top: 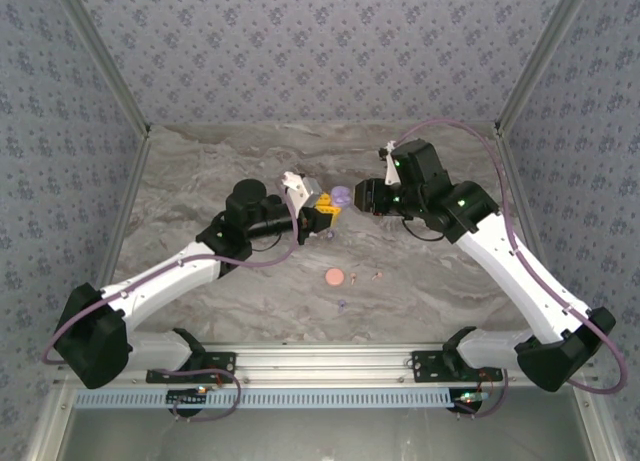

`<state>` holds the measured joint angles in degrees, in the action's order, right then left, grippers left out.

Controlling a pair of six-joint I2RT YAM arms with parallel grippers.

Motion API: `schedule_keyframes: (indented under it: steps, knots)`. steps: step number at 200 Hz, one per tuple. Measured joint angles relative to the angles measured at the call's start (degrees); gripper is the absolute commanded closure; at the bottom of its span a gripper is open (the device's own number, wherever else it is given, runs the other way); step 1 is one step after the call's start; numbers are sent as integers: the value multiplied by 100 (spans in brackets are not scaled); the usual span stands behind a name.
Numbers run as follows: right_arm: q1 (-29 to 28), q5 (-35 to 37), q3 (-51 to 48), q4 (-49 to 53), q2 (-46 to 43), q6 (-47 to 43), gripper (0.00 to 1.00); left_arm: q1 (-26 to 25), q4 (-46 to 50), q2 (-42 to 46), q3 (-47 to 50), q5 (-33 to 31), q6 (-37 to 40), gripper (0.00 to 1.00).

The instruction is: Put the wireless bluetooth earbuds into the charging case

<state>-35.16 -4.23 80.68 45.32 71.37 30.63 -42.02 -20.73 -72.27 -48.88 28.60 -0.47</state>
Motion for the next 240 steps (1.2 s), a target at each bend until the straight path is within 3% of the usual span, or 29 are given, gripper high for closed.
schedule_keyframes:
  steps: [59, 94, 158, 196, 240]
  knots:
    - [90, 212, -422, 20, -46, -63, 57, 7, 203, 208, 251, -693, -20, 100]
    - [118, 240, -739, -144, 234, -245, 54, 398, 367, 391, 538, -990, -326, 100]
    - [166, 229, -420, -638, 2573, -881, 56, 1281, 761, 1158, 1095, -1207, -894, 100]
    - [114, 208, 463, -772, 3915, -1141, 55, 1423, 1086, 1585, 1281, -1283, -929, 100]
    - [-46, 208, 1150, -820, 4754, -1261, 55, 1427, 1331, 1775, 1285, -1305, -925, 100]
